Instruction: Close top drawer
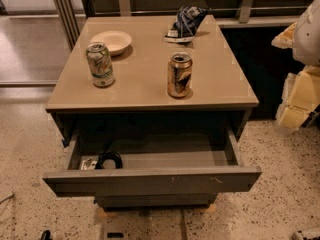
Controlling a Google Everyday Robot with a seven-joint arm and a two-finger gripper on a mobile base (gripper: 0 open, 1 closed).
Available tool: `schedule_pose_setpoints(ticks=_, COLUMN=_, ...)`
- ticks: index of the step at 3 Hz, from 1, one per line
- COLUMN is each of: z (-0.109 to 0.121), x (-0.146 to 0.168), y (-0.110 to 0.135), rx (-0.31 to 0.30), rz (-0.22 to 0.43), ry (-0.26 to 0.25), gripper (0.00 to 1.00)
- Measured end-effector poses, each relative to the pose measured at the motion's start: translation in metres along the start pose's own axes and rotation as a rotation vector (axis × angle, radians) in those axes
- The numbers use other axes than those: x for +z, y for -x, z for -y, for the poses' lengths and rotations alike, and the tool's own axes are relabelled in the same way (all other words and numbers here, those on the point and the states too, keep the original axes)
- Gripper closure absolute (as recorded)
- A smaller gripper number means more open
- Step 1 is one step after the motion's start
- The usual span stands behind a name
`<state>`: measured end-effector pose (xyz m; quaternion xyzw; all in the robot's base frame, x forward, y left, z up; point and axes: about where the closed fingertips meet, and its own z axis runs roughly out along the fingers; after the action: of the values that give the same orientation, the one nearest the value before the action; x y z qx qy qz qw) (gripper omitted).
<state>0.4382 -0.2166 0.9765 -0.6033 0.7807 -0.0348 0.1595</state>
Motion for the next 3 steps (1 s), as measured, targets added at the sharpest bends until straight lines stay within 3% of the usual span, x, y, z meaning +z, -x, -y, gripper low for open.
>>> schedule_pose_setpoints(ticks=1, z=0.0000, x=0.0000, y=0.0000, rx=0.000, rz=0.000, ry=0.000, gripper=0.19)
schedule_pose_setpoints(ticks=2, z=0.0000, x=0.0000, y=0.0000, rx=0.000, rz=0.000, ry=0.000, gripper=0.27)
schedule_pose_setpoints(ticks=3, z=0.0000, x=-0.0001, y=0.0000, rx=0.000, rz=0.000, ry=0.000, gripper=0.00)
